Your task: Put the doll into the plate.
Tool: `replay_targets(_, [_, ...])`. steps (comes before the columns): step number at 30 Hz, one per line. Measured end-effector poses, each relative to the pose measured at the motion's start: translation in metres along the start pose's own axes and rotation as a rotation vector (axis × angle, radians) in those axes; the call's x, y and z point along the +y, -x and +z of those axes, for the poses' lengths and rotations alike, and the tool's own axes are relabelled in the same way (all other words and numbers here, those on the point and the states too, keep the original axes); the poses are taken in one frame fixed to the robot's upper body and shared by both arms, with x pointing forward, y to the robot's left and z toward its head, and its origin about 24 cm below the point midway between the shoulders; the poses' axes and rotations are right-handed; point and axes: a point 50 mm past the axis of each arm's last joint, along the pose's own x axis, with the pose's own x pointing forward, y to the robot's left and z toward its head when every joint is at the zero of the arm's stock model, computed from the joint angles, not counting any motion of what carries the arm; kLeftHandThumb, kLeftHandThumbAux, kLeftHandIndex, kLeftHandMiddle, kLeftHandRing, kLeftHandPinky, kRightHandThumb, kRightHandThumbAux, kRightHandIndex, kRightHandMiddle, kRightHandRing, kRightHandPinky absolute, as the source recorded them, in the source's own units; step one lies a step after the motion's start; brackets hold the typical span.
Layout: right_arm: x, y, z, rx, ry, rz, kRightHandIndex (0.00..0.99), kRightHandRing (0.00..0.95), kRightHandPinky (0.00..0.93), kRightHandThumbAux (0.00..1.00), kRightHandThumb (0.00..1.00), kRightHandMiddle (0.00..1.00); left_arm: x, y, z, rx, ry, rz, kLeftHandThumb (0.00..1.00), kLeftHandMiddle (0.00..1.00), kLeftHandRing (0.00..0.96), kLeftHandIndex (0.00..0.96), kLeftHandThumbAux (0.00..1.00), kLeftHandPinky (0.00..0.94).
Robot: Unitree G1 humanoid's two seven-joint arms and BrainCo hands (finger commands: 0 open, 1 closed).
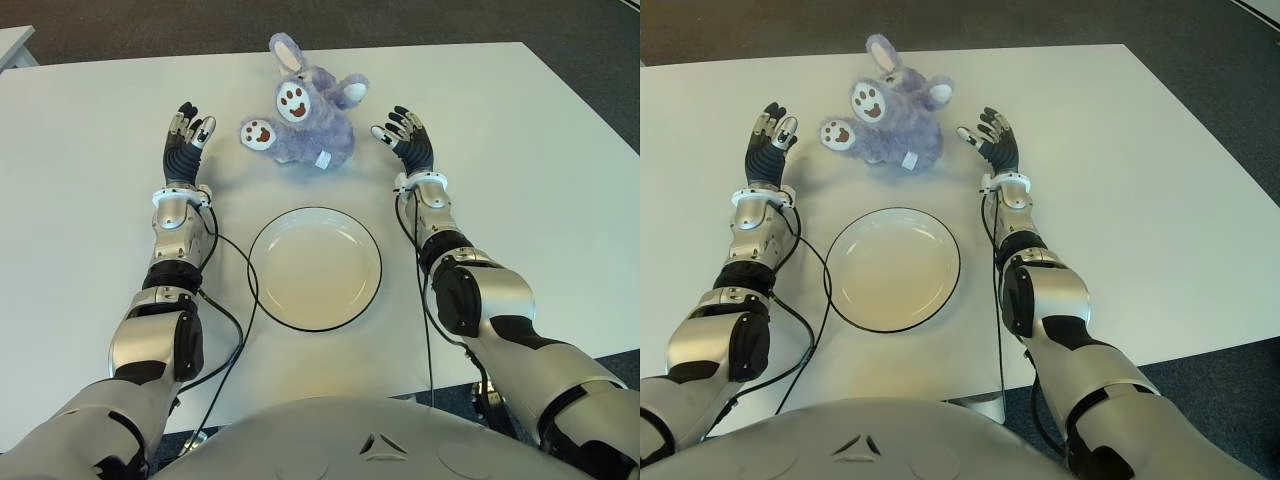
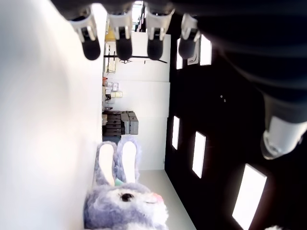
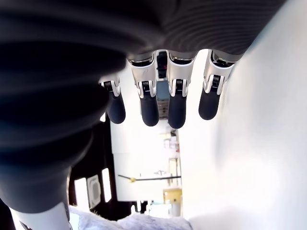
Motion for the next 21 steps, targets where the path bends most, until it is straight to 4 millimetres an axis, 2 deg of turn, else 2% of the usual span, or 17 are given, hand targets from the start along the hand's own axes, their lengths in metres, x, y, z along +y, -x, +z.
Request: replay_targets(21, [-0.001,0.000,0.001,-0.002,0.000,-0.003,0.143,0.146,0.147,0.745,0.035,0.157,0.002,0.008,0.012,-0.070,-0.144,0.007,0.021,0.003,0.000,0.000,0.488,0.000])
